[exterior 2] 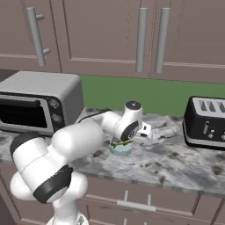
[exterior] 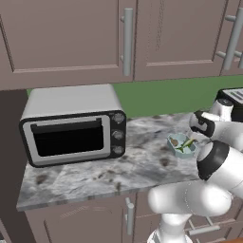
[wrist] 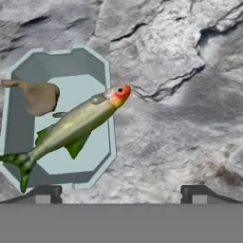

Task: Place the tupperware on the second highest shelf of the fridge. Make space for the tupperware among the existing items by rearranging them on the shelves if needed. Close the fridge door when finished.

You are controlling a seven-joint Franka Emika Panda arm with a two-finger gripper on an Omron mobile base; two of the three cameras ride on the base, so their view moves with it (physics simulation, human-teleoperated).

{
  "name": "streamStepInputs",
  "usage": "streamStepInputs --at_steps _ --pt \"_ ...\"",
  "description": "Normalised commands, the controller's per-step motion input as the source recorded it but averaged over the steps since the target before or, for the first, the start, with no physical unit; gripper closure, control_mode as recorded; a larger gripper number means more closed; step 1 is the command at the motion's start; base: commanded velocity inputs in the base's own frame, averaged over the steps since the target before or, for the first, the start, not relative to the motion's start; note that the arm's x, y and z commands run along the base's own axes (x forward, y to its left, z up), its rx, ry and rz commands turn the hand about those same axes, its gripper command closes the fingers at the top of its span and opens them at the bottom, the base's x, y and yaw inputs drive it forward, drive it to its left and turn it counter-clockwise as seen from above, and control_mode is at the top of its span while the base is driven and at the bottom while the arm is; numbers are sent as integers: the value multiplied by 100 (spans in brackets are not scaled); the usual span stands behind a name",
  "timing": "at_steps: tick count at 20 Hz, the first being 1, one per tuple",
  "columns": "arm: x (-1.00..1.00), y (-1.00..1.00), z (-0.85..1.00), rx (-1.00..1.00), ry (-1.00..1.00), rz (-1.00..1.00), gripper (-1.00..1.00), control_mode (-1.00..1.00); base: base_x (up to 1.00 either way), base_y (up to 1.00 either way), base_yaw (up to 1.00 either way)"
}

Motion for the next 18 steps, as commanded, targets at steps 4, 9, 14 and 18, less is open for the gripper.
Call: streamStepInputs --at_steps 4,9,14,18 --pt "38 -5 -23 0 0 0 -100 -100 0 0 0" --pt "17 0 -36 0 0 0 -100 -100 0 0 0" --pt "10 0 -43 0 0 3 -100 -100 0 0 0" --pt "18 -1 -29 0 0 3 -100 -100 0 0 0"
